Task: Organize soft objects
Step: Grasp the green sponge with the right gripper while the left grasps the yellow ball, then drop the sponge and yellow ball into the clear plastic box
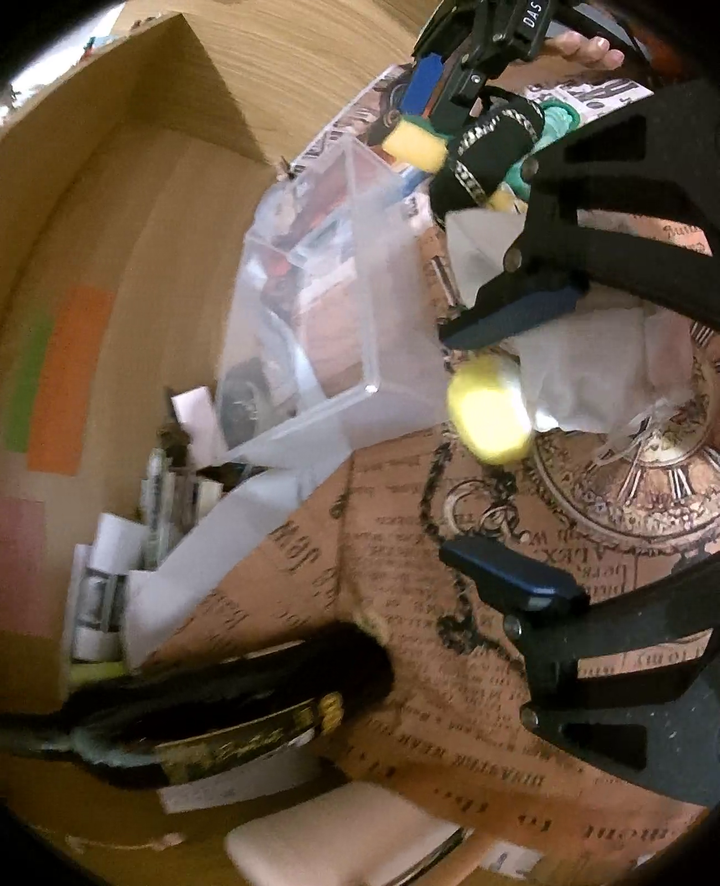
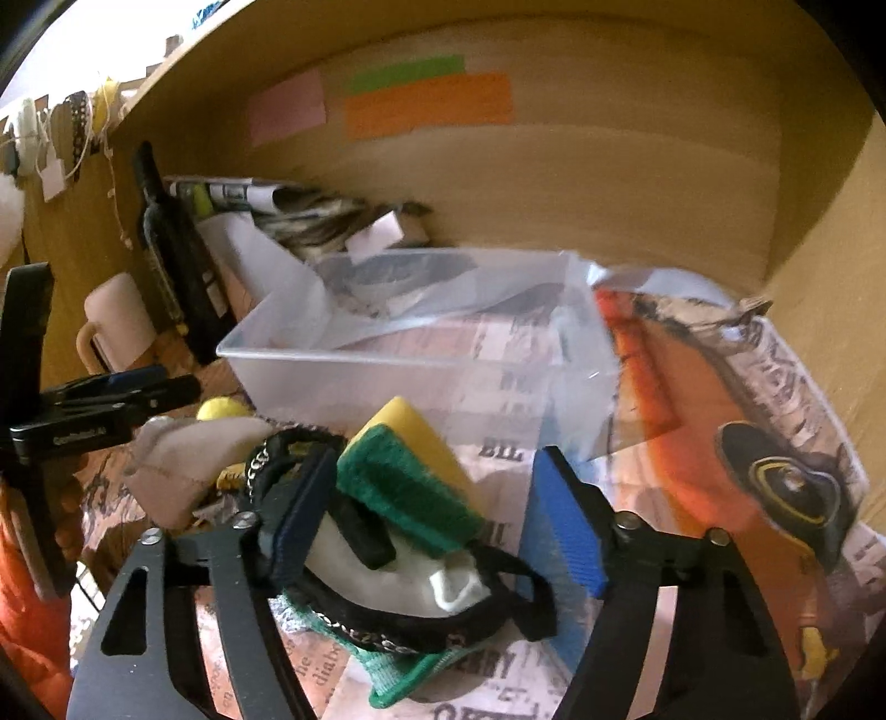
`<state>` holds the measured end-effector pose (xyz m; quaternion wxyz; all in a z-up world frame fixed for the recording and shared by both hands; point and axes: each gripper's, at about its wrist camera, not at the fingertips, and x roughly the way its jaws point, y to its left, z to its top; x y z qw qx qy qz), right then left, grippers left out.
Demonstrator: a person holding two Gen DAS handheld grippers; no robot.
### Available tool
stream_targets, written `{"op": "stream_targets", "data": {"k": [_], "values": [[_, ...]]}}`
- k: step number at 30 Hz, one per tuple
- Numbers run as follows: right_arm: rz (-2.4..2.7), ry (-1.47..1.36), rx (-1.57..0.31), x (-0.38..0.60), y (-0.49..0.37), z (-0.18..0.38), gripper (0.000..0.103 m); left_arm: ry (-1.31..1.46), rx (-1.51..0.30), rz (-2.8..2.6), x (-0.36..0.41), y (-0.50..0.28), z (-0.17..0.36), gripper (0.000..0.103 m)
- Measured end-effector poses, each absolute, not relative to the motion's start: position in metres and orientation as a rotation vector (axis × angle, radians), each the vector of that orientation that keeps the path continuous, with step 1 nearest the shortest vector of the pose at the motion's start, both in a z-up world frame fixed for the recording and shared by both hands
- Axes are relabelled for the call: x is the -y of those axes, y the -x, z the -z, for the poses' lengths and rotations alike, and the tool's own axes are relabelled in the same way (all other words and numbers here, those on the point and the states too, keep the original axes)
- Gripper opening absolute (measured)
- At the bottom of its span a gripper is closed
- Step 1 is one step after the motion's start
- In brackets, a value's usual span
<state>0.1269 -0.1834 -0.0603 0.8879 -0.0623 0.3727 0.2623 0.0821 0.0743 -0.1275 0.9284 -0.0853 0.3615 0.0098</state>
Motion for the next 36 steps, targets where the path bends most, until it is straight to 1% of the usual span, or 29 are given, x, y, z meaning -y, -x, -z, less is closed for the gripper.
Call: {"op": "stream_targets", "data": {"k": [2, 4, 8, 13, 16, 18, 19, 21, 22, 24, 26, 31, 32, 36], "values": [[-0.557, 0.127, -0.796, 0.18, -0.129, 0.066, 0.063, 0.19, -0.763, -0.011, -0.076, -0.086, 0.135, 0.066], [-0.572, 0.123, -0.815, 0.178, -0.132, 0.071, 0.062, 0.208, -0.782, 0.01, -0.077, -0.088, 0.142, 0.063], [-0.586, 0.131, -0.846, 0.172, -0.135, 0.081, 0.054, 0.226, -0.794, 0.049, -0.075, -0.09, 0.148, 0.058], [-0.585, 0.139, -0.869, 0.168, -0.139, 0.088, 0.054, 0.236, -0.823, 0.086, -0.07, -0.097, 0.154, 0.056], [-0.579, 0.14, -0.877, 0.168, -0.142, 0.091, 0.047, 0.24, -0.84, 0.106, -0.067, -0.102, 0.158, 0.046], [-0.575, 0.142, -0.873, 0.169, -0.142, 0.091, 0.044, 0.234, -0.838, 0.106, -0.065, -0.103, 0.159, 0.045], [-0.573, 0.147, -0.87, 0.17, -0.141, 0.092, 0.039, 0.23, -0.831, 0.104, -0.063, -0.101, 0.158, 0.044], [-0.56, 0.155, -0.864, 0.17, -0.141, 0.091, 0.035, 0.223, -0.819, 0.095, -0.063, -0.098, 0.156, 0.044], [-0.561, 0.151, -0.862, 0.171, -0.141, 0.091, 0.025, 0.223, -0.812, 0.092, -0.063, -0.096, 0.155, 0.044], [-0.555, 0.145, -0.855, 0.174, -0.14, 0.089, 0.024, 0.225, -0.79, 0.083, -0.064, -0.091, 0.149, 0.044], [-0.555, 0.134, -0.847, 0.177, -0.138, 0.086, 0.019, 0.221, -0.761, 0.069, -0.066, -0.084, 0.142, 0.044], [-0.546, 0.125, -0.787, 0.184, -0.131, 0.072, 0.017, 0.2, -0.684, 0.046, -0.07, -0.068, 0.118, 0.044], [-0.544, 0.123, -0.775, 0.185, -0.129, 0.069, 0.013, 0.194, -0.662, 0.041, -0.07, -0.064, 0.112, 0.044], [-0.537, 0.101, -0.711, 0.19, -0.124, 0.054, 0.013, 0.188, -0.608, 0.037, -0.071, -0.06, 0.095, 0.044]]}}
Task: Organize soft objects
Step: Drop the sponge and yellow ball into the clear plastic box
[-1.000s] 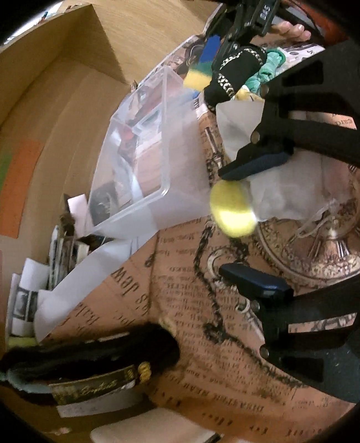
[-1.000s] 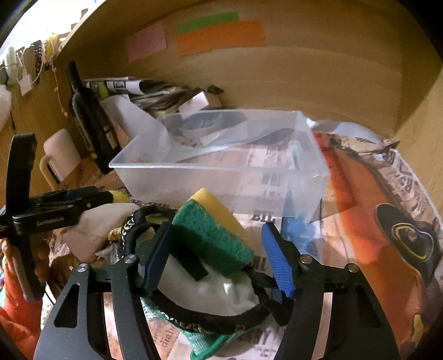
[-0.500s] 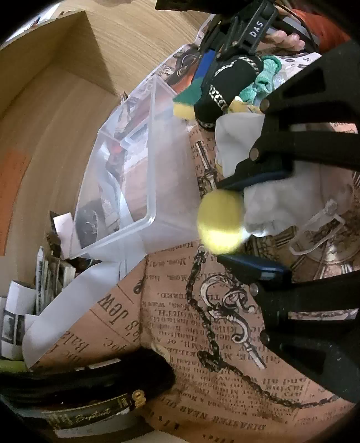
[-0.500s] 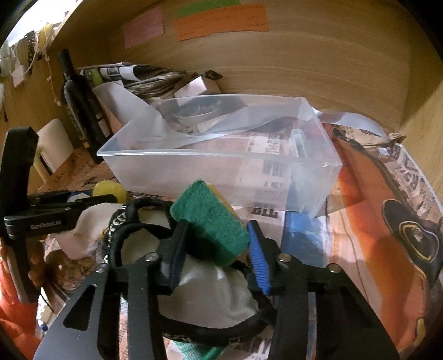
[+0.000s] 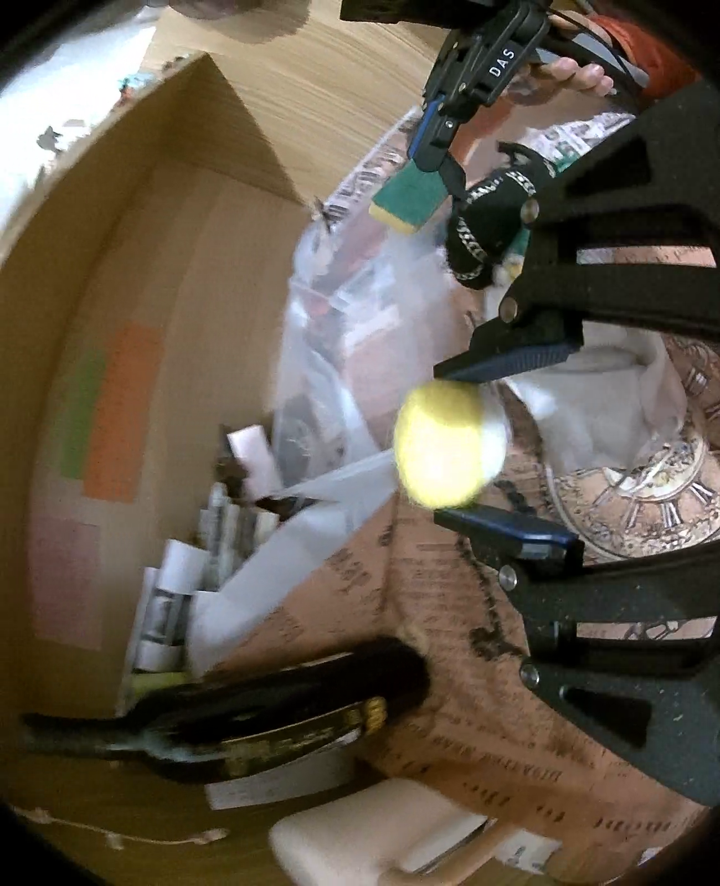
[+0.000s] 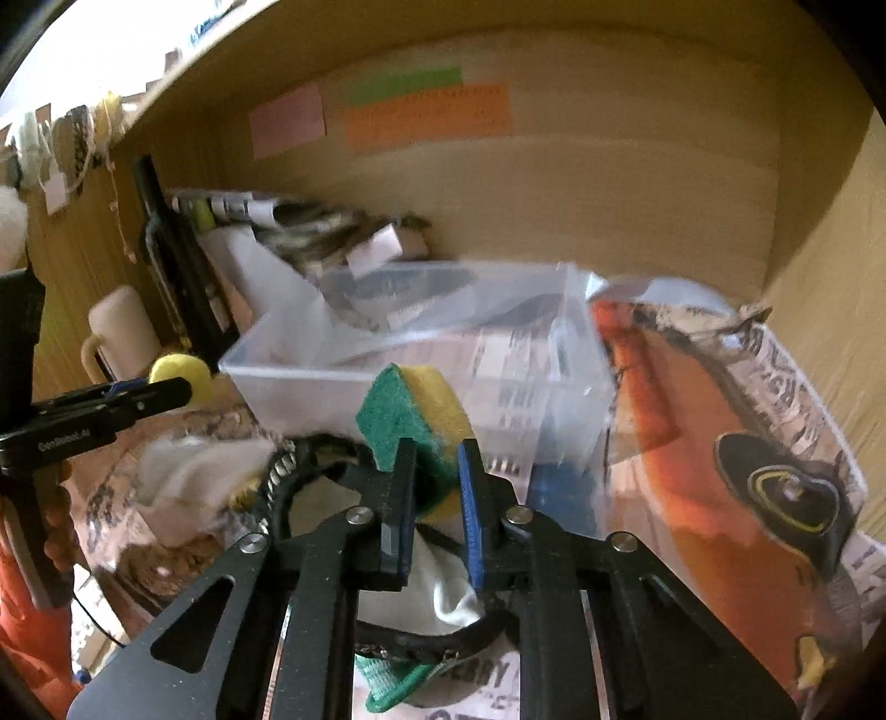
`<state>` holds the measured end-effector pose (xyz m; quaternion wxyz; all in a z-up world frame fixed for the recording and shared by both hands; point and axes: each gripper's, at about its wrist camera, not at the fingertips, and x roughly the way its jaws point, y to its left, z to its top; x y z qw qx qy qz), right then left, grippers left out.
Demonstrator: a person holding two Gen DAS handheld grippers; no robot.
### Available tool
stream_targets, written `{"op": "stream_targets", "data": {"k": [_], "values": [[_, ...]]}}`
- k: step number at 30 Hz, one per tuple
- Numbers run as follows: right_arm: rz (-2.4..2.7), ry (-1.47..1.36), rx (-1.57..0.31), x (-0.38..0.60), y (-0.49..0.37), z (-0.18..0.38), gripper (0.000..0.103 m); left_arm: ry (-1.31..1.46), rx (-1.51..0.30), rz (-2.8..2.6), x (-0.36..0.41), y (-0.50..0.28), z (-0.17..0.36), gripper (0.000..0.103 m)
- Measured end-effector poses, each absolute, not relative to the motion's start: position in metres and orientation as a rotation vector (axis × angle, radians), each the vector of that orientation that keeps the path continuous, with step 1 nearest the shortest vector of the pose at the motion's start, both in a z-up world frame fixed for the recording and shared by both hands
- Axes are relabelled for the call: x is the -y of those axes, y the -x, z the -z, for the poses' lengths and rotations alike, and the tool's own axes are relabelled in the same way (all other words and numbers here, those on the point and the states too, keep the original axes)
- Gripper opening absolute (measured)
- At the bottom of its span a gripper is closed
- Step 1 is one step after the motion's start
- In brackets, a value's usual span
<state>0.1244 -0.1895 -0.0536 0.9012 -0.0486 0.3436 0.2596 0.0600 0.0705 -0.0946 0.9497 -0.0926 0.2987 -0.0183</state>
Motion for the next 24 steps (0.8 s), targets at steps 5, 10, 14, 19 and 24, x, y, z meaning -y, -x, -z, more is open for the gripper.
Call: {"op": "stream_targets", "data": {"k": [5, 10, 14, 19, 24], "values": [[-0.528, 0.087, -0.626, 0.193, -0.121, 0.032, 0.013, 0.183, -0.552, 0.04, -0.069, -0.067, 0.076, 0.044], [-0.518, 0.072, -0.572, 0.193, -0.128, 0.018, 0.013, 0.165, -0.534, 0.056, -0.063, -0.086, 0.065, 0.044], [-0.507, 0.09, -0.553, 0.188, -0.14, 0.016, 0.013, 0.145, -0.561, 0.07, -0.059, -0.109, 0.066, 0.044], [-0.491, 0.122, -0.579, 0.183, -0.158, 0.026, 0.013, 0.121, -0.664, 0.103, -0.052, -0.143, 0.081, 0.044], [-0.489, 0.158, -0.635, 0.179, -0.178, 0.042, 0.013, 0.081, -0.755, 0.135, -0.043, -0.166, 0.096, 0.044]]}}
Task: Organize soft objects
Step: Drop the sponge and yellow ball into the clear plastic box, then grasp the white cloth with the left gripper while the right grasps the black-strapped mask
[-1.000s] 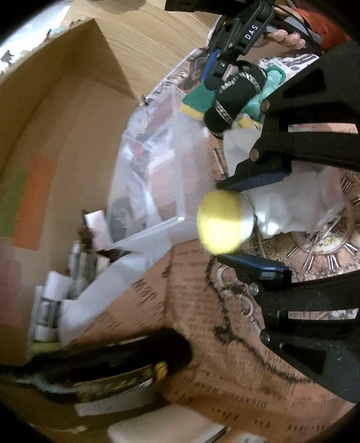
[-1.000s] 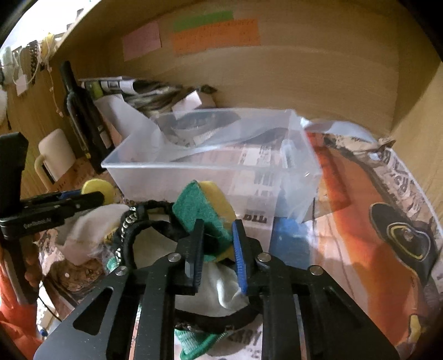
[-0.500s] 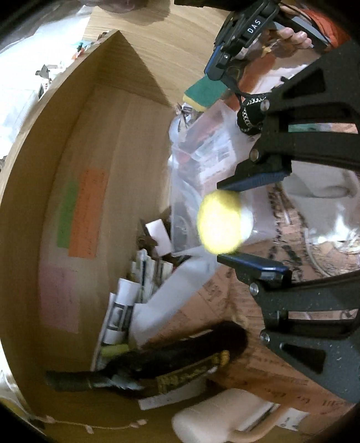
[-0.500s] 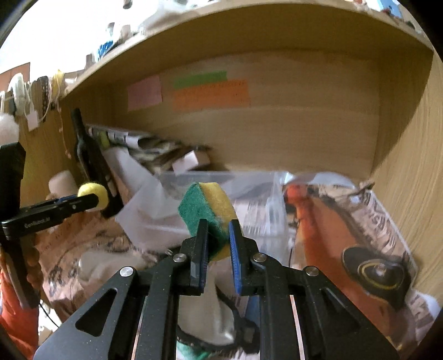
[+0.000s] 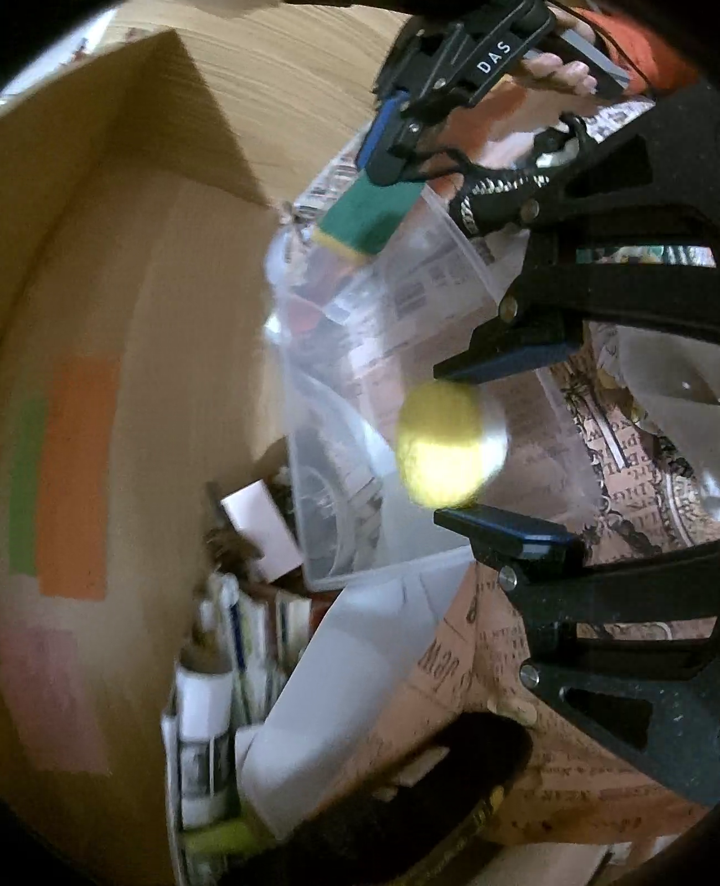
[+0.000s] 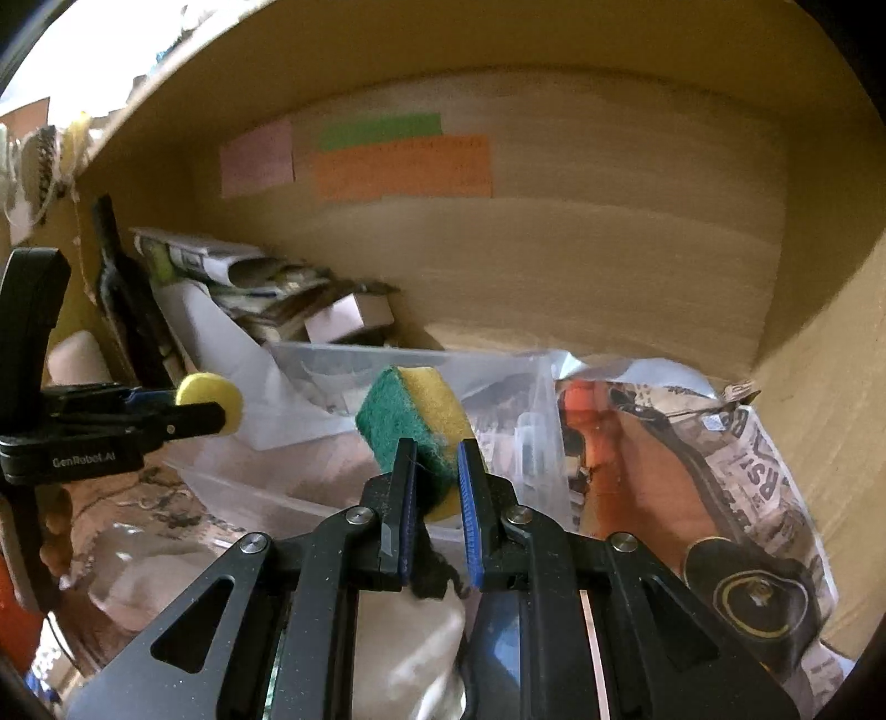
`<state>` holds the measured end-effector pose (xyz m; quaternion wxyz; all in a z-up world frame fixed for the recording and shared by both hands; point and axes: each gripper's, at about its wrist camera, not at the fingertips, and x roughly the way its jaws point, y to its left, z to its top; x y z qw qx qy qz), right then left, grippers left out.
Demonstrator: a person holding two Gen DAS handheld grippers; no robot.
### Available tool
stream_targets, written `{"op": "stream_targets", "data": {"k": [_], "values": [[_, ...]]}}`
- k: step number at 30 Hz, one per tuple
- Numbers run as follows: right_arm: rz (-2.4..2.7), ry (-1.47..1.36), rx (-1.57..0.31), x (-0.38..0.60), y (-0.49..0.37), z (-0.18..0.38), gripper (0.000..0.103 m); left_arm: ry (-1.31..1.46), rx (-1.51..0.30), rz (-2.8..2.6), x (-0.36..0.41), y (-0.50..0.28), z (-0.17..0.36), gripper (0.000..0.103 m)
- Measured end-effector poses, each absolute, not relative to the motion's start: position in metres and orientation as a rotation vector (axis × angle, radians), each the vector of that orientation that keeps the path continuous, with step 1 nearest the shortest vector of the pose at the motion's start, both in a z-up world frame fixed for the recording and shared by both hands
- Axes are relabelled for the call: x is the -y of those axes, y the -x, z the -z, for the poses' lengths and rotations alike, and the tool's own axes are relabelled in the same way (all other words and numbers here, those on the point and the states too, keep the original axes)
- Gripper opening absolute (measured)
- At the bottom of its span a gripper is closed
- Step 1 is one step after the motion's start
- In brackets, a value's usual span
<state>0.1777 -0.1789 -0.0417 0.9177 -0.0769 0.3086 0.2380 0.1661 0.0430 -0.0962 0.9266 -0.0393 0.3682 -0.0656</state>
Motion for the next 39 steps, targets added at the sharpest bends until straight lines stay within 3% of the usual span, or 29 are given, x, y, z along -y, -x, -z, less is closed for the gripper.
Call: {"op": "stream_targets", "data": {"k": [13, 14, 15, 17, 21, 25, 29, 32, 39], "values": [[-0.506, 0.209, -0.791, 0.163, -0.2, 0.069, 0.017, 0.012, -0.833, 0.142, -0.029, -0.183, 0.112, 0.048], [-0.502, 0.212, -0.788, 0.162, -0.199, 0.069, 0.02, 0.011, -0.833, 0.143, -0.028, -0.184, 0.112, 0.049], [-0.499, 0.219, -0.789, 0.162, -0.199, 0.068, 0.029, 0.011, -0.834, 0.145, -0.028, -0.184, 0.112, 0.051], [-0.506, 0.221, -0.788, 0.161, -0.197, 0.066, 0.053, 0.01, -0.831, 0.152, -0.027, -0.183, 0.111, 0.056], [-0.508, 0.227, -0.752, 0.162, -0.189, 0.057, 0.064, 0.005, -0.78, 0.132, -0.028, -0.172, 0.1, 0.072], [-0.498, 0.21, -0.691, 0.168, -0.176, 0.041, 0.085, 0.016, -0.724, 0.12, -0.032, -0.157, 0.084, 0.083], [-0.482, 0.214, -0.635, 0.173, -0.163, 0.026, 0.09, 0.042, -0.656, 0.092, -0.037, -0.135, 0.067, 0.097], [-0.482, 0.204, -0.607, 0.178, -0.15, 0.018, 0.101, 0.041, -0.624, 0.076, -0.037, -0.12, 0.061, 0.1], [-0.485, 0.185, -0.629, 0.185, -0.132, 0.025, 0.103, 0.015, -0.608, 0.049, -0.027, -0.085, 0.071, 0.102]]}}
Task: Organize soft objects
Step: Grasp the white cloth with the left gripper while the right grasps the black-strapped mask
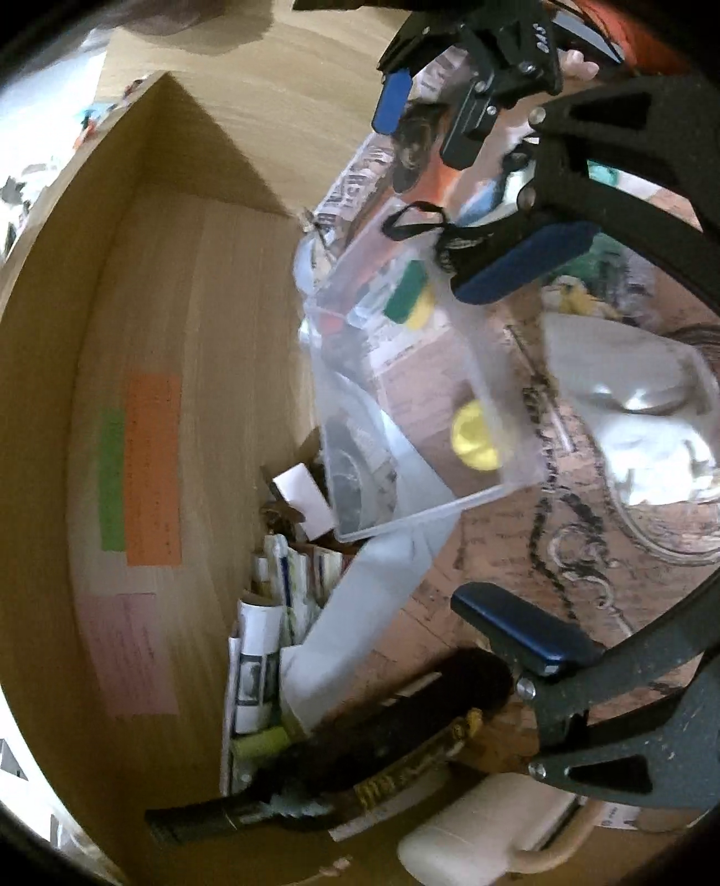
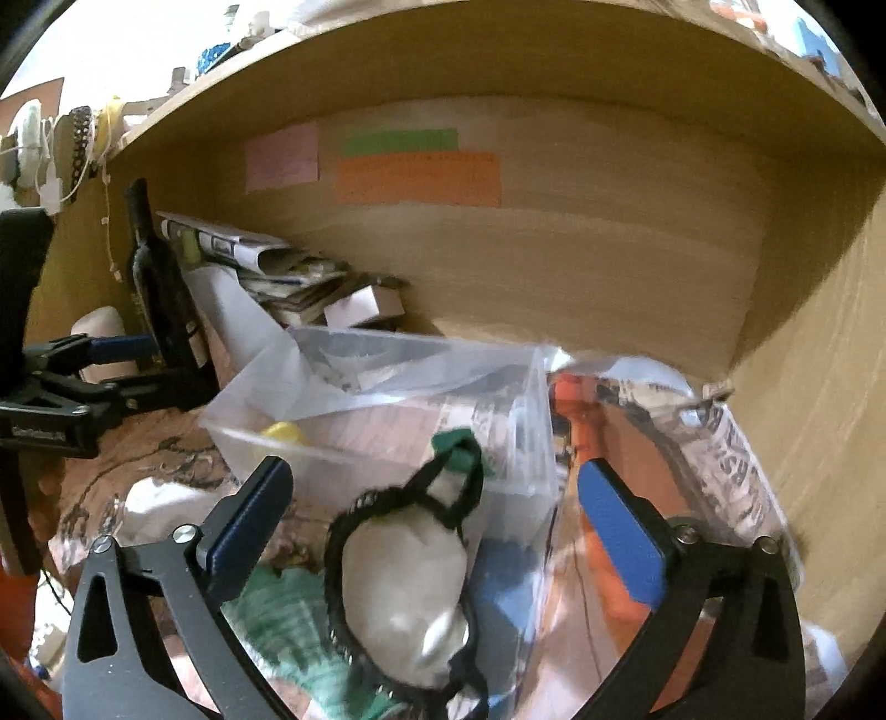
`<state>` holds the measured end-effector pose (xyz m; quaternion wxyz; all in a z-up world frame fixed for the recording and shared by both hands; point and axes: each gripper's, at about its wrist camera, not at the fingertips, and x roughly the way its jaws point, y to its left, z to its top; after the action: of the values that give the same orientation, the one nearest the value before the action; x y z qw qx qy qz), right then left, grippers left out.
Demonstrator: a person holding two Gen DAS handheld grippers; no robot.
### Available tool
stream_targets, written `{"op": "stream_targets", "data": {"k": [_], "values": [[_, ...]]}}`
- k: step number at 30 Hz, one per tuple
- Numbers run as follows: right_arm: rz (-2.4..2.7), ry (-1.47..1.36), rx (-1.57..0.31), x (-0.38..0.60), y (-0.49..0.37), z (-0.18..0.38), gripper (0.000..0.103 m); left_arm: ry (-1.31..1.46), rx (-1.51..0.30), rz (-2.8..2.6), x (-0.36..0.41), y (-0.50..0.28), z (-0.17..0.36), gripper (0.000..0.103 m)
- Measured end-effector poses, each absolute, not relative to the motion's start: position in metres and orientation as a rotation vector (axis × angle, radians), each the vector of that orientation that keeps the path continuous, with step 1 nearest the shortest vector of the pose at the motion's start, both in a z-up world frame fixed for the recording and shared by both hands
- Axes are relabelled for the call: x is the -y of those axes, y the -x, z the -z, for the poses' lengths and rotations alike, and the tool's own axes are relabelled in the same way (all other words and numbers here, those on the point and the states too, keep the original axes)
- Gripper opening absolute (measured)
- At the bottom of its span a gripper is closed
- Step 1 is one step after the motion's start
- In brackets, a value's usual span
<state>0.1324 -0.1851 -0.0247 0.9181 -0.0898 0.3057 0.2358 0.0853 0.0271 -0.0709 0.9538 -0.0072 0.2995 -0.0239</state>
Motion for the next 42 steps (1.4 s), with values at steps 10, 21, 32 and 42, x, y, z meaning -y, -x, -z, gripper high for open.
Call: {"op": "stream_targets", "data": {"k": [10, 21, 32, 42], "values": [[-0.499, 0.143, -0.807, 0.187, -0.132, 0.072, 0.103, 0.017, -0.742, 0.055, -0.014, -0.061, 0.127, 0.102], [-0.466, 0.106, -0.866, 0.202, -0.138, 0.087, 0.099, 0.116, -0.748, 0.018, -0.035, -0.047, 0.146, 0.087], [-0.545, 0.105, -0.939, 0.2, -0.14, 0.098, 0.03, 0.163, -0.786, 0.04, -0.038, -0.053, 0.151, 0.032], [-0.544, 0.116, -0.859, 0.201, -0.132, 0.083, 0.015, 0.121, -0.688, 0.034, -0.036, -0.038, 0.117, 0.025]]}}
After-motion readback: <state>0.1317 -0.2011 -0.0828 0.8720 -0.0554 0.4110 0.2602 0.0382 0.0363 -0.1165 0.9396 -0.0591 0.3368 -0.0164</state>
